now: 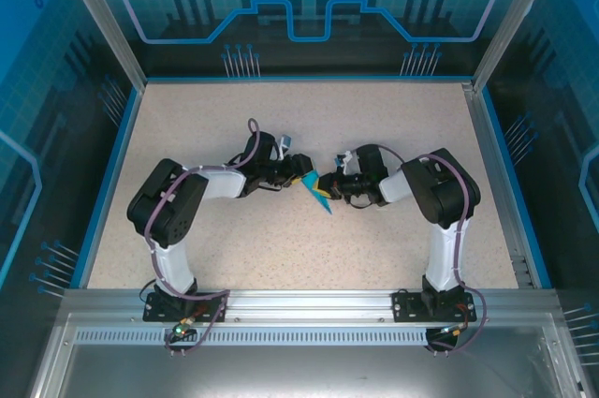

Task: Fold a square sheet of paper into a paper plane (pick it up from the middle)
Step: Fold the wing for the fifth time at the center of the table.

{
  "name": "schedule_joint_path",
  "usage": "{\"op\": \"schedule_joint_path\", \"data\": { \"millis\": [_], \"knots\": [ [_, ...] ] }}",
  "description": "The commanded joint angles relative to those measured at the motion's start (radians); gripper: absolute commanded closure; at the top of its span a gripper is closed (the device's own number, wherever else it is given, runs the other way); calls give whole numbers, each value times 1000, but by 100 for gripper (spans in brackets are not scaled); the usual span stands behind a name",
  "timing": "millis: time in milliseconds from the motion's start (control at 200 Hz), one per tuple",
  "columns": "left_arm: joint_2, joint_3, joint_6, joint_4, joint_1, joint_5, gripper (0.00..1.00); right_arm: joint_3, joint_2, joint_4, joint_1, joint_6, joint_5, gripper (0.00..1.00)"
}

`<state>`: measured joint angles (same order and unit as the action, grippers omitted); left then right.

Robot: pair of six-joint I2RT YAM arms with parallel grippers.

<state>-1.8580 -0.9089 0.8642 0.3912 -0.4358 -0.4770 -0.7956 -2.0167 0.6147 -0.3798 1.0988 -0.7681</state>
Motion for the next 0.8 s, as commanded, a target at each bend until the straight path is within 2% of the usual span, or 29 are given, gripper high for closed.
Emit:
{"op": "schedule_joint_path", "data": {
  "millis": [0, 395, 790],
  "knots": [
    [-27, -33, -18, 0, -7, -26, 49, 17, -27, 14, 15, 21, 10, 95],
    [-55, -42, -30, -23, -12, -17, 51, 21, -44, 30, 27, 59, 4, 95],
    [-103, -102, -6, -86, -11, 22, 56, 3, -60, -16, 28, 23, -14, 92]
  ]
}}
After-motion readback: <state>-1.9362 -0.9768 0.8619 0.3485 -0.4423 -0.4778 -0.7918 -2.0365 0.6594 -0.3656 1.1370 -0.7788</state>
